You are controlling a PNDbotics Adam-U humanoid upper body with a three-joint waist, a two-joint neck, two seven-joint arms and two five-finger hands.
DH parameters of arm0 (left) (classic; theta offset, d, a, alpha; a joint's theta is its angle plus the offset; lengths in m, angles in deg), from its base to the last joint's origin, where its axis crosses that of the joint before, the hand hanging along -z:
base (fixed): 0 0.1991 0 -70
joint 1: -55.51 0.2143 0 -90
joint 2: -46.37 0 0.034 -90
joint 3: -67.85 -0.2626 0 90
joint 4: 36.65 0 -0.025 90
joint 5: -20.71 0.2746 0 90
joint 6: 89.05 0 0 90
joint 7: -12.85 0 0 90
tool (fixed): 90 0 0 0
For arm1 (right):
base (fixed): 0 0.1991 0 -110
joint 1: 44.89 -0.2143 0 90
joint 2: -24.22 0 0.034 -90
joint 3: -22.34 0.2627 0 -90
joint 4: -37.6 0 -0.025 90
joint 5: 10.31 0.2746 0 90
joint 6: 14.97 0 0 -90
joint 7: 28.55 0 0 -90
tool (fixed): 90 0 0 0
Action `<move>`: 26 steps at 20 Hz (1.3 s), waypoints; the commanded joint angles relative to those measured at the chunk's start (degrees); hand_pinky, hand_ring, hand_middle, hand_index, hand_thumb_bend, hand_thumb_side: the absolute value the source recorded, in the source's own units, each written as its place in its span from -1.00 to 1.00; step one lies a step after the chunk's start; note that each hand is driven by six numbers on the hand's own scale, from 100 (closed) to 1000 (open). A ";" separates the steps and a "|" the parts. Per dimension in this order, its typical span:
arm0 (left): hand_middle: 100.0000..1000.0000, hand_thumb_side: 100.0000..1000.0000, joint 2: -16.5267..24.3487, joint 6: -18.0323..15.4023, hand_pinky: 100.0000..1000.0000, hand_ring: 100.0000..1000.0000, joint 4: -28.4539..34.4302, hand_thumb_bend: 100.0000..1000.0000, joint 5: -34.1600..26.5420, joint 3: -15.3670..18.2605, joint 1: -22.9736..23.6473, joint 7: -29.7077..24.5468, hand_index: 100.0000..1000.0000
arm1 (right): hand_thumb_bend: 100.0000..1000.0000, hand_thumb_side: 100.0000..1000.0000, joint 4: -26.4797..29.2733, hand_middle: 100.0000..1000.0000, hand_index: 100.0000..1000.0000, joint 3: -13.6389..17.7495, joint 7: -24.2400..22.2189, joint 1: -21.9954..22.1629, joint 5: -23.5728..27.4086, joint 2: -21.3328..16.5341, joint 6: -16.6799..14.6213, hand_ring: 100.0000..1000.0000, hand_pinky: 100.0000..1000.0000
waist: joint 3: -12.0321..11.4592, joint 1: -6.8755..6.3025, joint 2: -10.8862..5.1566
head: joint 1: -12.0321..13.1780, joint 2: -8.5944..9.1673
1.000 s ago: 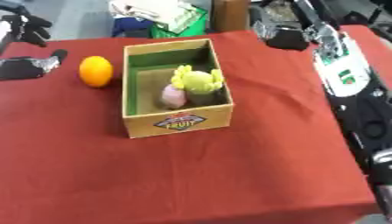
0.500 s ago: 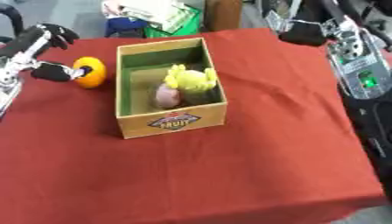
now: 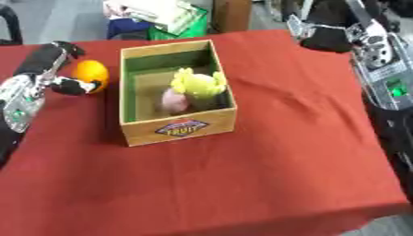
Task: Pick up objects on the table and place them in the box.
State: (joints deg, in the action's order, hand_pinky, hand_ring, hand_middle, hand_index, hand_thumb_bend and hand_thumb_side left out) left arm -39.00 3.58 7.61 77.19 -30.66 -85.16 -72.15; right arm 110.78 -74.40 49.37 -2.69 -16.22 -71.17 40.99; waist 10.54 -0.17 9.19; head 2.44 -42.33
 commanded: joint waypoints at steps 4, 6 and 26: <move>-0.73 -0.87 1.66 3.48 -0.10 -0.56 3.17 -0.82 -3.13 1.83 -0.65 9.65 -0.27 | -1.00 -0.65 0.87 0.32 0.50 0.47 -0.70 -0.53 0.35 -1.07 -0.26 0.44 0.10 | -0.40 -0.02 -0.95 | -0.23 -0.26; -0.77 -0.88 2.17 4.36 -0.10 -0.59 6.04 -0.96 -8.18 1.84 -0.64 12.72 -0.31 | -1.00 -0.65 0.81 0.32 0.49 0.41 -0.99 -0.45 0.21 -1.13 -0.37 0.44 0.10 | -0.56 -0.08 -1.00 | -0.25 -0.22; -0.18 -0.79 -4.51 -12.35 0.23 -0.07 13.06 -0.31 -40.53 -9.22 -2.68 -11.19 0.26 | -1.00 -0.75 14.99 0.32 0.48 -2.75 7.92 -2.02 6.20 0.06 1.74 0.44 0.21 | 0.41 1.11 -1.66 | 0.09 -0.91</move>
State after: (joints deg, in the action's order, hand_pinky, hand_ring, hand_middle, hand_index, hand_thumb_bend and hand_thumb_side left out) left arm -43.72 -7.66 20.23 37.05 -39.52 -86.09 -81.59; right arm 124.46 -77.27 57.74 -3.37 -10.27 -70.51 42.62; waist 10.92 0.85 8.69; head 2.41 -42.87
